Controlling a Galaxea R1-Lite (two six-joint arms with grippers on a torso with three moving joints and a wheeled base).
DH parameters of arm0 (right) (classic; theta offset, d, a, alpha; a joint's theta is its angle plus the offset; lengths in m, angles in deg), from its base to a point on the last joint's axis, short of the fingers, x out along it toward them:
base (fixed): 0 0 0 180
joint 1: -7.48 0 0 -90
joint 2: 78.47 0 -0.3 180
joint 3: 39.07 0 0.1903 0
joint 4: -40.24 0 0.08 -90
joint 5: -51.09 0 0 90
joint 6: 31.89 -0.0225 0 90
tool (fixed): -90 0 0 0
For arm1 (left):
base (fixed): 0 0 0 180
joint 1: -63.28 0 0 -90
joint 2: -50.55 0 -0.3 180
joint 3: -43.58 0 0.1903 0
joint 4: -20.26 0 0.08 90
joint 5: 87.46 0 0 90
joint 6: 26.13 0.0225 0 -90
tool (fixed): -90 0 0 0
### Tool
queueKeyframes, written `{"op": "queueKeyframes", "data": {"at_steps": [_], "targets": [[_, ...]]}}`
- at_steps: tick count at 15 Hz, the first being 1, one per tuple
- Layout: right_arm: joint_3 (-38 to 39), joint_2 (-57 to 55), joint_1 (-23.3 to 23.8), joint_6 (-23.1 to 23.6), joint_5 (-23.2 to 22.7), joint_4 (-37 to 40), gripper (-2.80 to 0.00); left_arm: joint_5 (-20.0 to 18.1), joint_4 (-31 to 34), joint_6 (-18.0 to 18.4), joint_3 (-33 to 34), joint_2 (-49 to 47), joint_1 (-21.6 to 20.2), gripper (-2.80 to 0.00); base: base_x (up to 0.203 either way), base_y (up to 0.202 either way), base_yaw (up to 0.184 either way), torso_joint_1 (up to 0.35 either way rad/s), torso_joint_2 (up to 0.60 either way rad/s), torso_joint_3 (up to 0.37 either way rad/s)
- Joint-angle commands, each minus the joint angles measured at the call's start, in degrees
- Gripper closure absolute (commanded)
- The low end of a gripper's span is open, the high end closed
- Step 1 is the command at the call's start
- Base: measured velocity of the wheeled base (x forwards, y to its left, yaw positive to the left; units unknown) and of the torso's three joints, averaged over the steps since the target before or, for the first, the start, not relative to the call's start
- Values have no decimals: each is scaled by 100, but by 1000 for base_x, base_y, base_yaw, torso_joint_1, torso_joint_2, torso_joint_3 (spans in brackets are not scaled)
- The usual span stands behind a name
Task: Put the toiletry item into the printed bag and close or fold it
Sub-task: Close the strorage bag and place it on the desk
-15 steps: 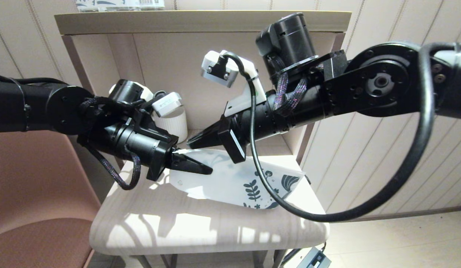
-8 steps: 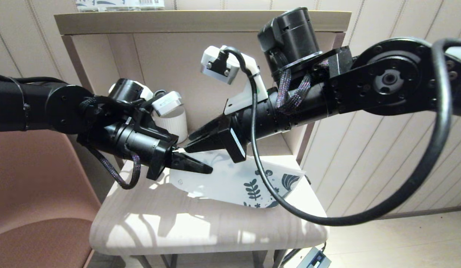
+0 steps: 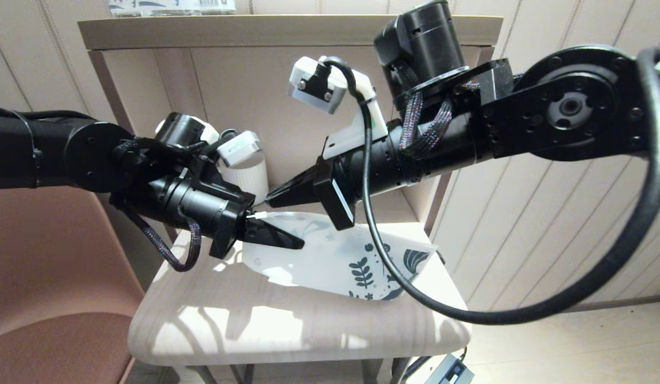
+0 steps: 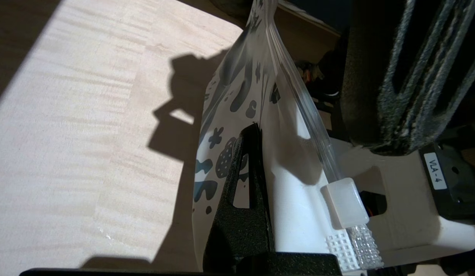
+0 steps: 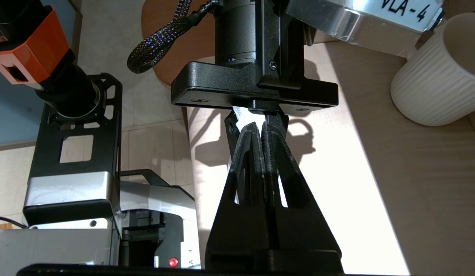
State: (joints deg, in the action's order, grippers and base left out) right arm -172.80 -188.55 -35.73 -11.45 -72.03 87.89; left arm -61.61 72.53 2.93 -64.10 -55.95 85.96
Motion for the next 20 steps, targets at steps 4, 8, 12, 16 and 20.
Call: {"op": "queueKeyframes", "data": {"at_steps": [4, 8, 12, 16, 20], "targets": [[41, 4, -11, 22, -19, 15, 0, -36, 19, 20, -6, -10, 0, 0, 0, 0, 0, 0, 0, 0], [97, -4, -82, 47, -11, -3, -280, -36, 19, 20, -15, -20, 0, 0, 0, 0, 0, 0, 0, 0], [93, -22, -82, 30, -19, 15, -280, -36, 19, 29, -24, -47, 0, 0, 0, 0, 0, 0, 0, 0], [65, -149, -91, 21, -18, 6, -280, -36, 19, 29, -15, -38, 0, 0, 0, 0, 0, 0, 0, 0], [-67, -242, -91, 22, -13, 5, -280, -36, 10, 29, -11, -20, 0, 0, 0, 0, 0, 0, 0, 0]]}}
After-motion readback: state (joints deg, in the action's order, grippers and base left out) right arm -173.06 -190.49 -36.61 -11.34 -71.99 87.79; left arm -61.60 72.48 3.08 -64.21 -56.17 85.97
